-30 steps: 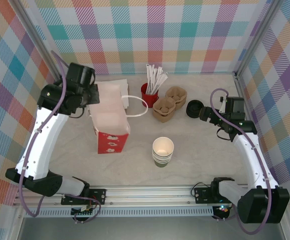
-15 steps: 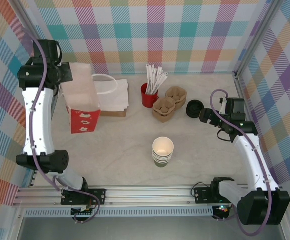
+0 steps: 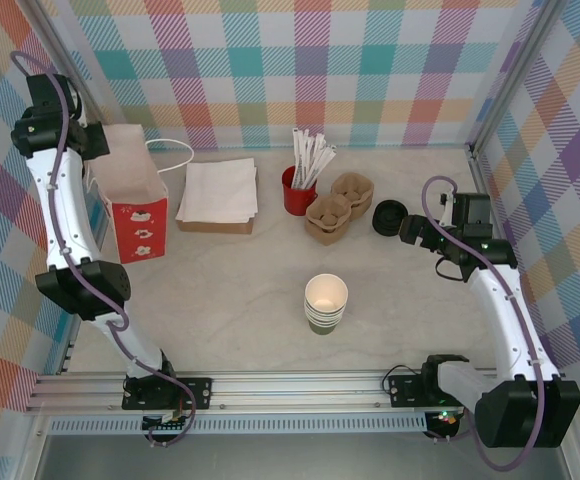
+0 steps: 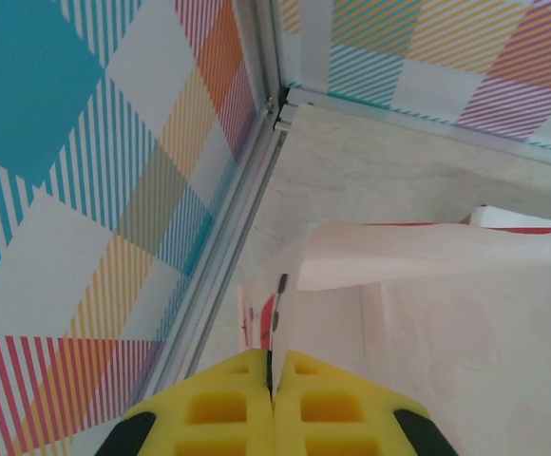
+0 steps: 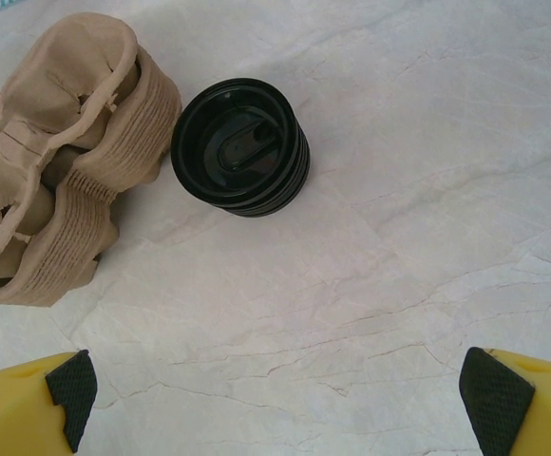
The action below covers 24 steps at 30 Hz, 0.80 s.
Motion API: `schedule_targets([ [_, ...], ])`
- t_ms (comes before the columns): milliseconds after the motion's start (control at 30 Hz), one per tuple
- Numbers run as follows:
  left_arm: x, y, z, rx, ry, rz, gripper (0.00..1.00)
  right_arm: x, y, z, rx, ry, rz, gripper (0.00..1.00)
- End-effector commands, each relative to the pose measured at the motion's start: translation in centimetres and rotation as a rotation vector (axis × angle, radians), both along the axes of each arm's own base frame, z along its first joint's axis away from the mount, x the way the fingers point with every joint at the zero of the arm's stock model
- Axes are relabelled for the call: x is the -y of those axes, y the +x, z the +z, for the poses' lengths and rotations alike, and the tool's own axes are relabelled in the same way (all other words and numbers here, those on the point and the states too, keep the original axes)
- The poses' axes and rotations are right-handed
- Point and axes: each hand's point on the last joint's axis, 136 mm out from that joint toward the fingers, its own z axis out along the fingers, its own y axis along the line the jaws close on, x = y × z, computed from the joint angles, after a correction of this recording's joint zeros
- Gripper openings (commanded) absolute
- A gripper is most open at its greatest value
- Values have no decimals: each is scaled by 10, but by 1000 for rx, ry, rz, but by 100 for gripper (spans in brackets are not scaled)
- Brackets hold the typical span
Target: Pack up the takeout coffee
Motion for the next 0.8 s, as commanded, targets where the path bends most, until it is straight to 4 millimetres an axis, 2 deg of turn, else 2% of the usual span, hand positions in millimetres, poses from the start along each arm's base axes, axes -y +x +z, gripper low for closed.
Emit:
schedule_targets([
  [0,-10,7,4,34,-21,-23,0,-1,3,10,13,-3,8,100],
  [267,-12,17,-37,-55,-92,-54,0,0,2,9,10,3,-7,100],
  [767,-7,36,-90,-134,-216,-79,0,-4,8,4,-3,29,-5,100],
])
